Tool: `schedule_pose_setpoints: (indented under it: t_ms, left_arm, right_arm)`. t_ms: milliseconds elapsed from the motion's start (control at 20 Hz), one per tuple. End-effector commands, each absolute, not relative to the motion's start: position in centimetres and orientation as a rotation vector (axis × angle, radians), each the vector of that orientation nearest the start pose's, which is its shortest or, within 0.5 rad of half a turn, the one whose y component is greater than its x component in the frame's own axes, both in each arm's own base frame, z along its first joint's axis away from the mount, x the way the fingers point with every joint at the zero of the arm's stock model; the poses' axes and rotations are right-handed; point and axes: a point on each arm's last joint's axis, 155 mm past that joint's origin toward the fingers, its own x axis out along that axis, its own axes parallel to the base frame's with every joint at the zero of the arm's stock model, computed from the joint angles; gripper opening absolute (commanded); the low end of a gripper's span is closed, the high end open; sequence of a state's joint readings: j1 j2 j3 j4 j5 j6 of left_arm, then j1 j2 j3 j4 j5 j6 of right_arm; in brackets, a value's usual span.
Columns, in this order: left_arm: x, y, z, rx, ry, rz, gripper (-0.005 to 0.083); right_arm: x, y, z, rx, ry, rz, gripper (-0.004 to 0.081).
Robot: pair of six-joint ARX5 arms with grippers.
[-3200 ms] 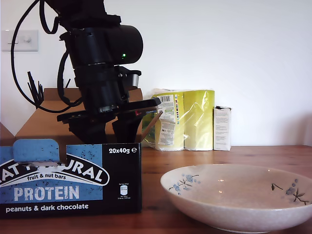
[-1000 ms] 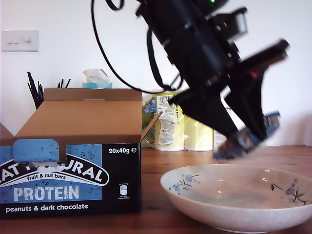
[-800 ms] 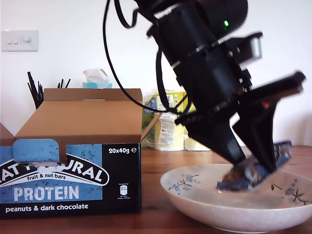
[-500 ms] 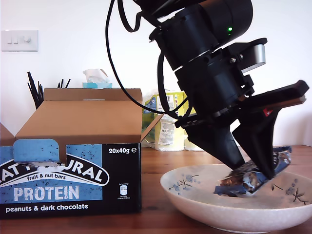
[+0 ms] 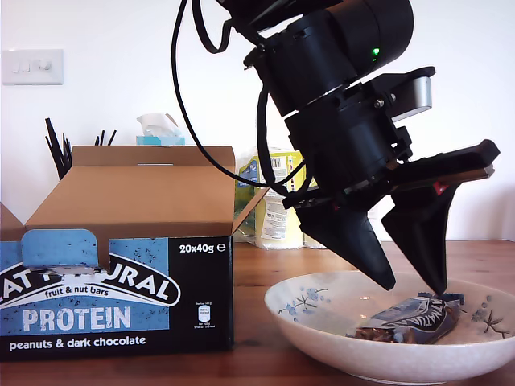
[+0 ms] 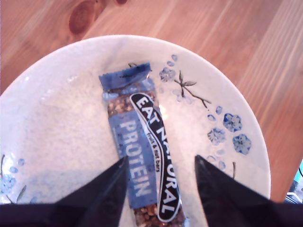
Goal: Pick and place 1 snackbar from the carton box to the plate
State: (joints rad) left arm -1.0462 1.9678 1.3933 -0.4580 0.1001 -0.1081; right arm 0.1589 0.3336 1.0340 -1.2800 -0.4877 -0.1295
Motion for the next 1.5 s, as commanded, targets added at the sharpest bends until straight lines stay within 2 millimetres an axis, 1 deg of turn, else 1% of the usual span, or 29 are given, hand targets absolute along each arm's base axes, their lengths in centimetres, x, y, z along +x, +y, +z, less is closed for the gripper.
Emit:
schedule_pose_setpoints:
  t_ms: [0, 50, 100, 150, 200, 400, 450, 500, 550, 600, 750, 900, 1000, 1100, 1200, 1250, 1350, 1450]
  left_arm:
    - [22.7, -43.6, 6.4, 0.392, 0.993, -1.005, 0.0142]
    - [22.5, -43.8, 7.7, 0.381, 0.968, -1.029, 0.0058]
    - [22.4, -44.0, 9.1, 0.374, 0.94, -1.05, 0.0]
    - [22.3, -44.0, 10.8, 0.36, 0.908, -1.067, -0.0025]
    - [22.2, -43.9, 12.5, 0.343, 0.874, -1.075, -0.0024]
    - [23.1, -43.1, 21.1, 0.242, 0.675, -1.097, -0.0024]
    - [23.5, -42.5, 22.8, 0.224, 0.639, -1.088, -0.0024]
    - [24.1, -41.7, 23.8, 0.218, 0.615, -1.064, -0.0024]
    - [24.9, -40.5, 24.4, 0.228, 0.601, -1.032, -0.0024]
    - [25.7, -39.4, 24.5, 0.235, 0.599, -0.999, -0.0024]
    - [27.9, -36.0, 23.9, 0.217, 0.599, -0.918, -0.0024]
    - [29.9, -31.7, 22.8, 0.19, 0.599, -0.82, -0.0024]
    - [30.7, -28.7, 22.8, 0.161, 0.579, -0.757, -0.0024]
    - [31.3, -25.6, 23.3, 0.127, 0.535, -0.698, -0.0024]
    - [31.2, -22.6, 24.2, 0.098, 0.47, -0.644, -0.0024]
    - [31.0, -21.5, 24.6, 0.088, 0.445, -0.625, -0.0024]
    - [30.0, -19.2, 25.0, 0.08, 0.402, -0.59, -0.0024]
    - [28.5, -17.4, 25.1, 0.088, 0.378, -0.57, -0.0024]
  right_arm:
    - [9.7, 10.3, 27.0, -0.028, 0.525, 0.668, -0.0013]
    - [9.9, 10.4, 27.3, -0.03, 0.51, 0.668, -0.0013]
    - [10.2, 10.4, 27.7, -0.035, 0.486, 0.668, -0.0013]
    - [10.5, 10.4, 28.2, -0.039, 0.461, 0.667, -0.0013]
    - [10.8, 10.5, 28.7, -0.044, 0.438, 0.664, -0.0013]
    - [12.6, 9.9, 29.9, -0.064, 0.389, 0.614, -0.0013]
    - [13.0, 10.0, 30.0, -0.065, 0.384, 0.614, -0.0013]
    - [13.5, 10.1, 30.3, -0.066, 0.377, 0.613, -0.0013]
    - [14.1, 10.1, 30.7, -0.068, 0.366, 0.612, -0.0013]
    - [14.7, 10.2, 31.1, -0.071, 0.349, 0.608, -0.0013]
    - [16.3, 10.0, 32.3, -0.085, 0.306, 0.582, -0.0013]
    - [17.7, 9.4, 32.3, -0.097, 0.291, 0.534, -0.0013]
    - [18.6, 9.4, 31.9, -0.093, 0.275, 0.527, -0.0013]
    - [19.7, 9.4, 31.0, -0.063, 0.274, 0.512, -0.0013]
    - [20.8, 9.5, 30.2, -0.005, 0.271, 0.495, -0.0013]
    - [21.1, 9.5, 30.0, 0.013, 0.264, 0.491, -0.0013]
    - [21.1, 9.4, 30.0, 0.022, 0.246, 0.484, -0.0013]
    - [20.6, 9.3, 29.9, 0.026, 0.249, 0.482, -0.0013]
